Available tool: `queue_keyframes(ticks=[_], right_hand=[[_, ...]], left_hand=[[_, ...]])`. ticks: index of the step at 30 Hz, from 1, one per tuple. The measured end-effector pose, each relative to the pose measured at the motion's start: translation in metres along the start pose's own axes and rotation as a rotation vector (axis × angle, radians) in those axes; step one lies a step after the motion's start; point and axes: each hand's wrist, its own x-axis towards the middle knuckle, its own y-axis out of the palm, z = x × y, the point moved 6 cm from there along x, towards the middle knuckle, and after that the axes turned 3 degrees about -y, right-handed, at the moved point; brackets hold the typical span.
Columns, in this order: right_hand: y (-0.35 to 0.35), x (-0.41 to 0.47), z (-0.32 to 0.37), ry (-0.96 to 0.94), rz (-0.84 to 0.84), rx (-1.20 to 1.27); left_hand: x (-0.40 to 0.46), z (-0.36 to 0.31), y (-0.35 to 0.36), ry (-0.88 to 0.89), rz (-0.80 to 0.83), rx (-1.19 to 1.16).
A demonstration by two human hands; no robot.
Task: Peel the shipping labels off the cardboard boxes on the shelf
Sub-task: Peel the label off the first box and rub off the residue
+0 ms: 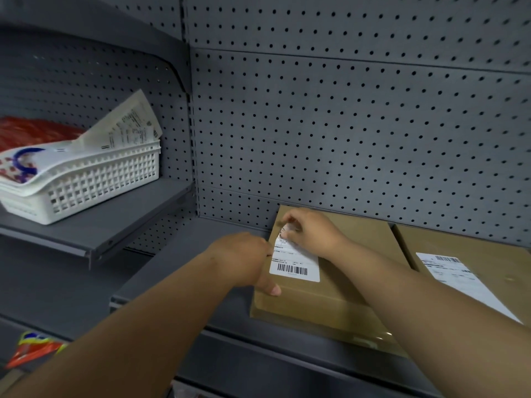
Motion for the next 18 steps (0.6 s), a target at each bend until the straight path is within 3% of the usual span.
queue_keyframes(ticks=[11, 18], right_hand=[[0.000, -0.002, -0.004, 0.034, -0.037, 0.080], [0.005, 0.000, 0.010, 0.053, -0.112, -0.003]], left_hand=[[0.001, -0.002, 0.003, 0.035, -0.047, 0.131], [0.003, 0.001, 0.006, 0.028, -0.059, 0.143]])
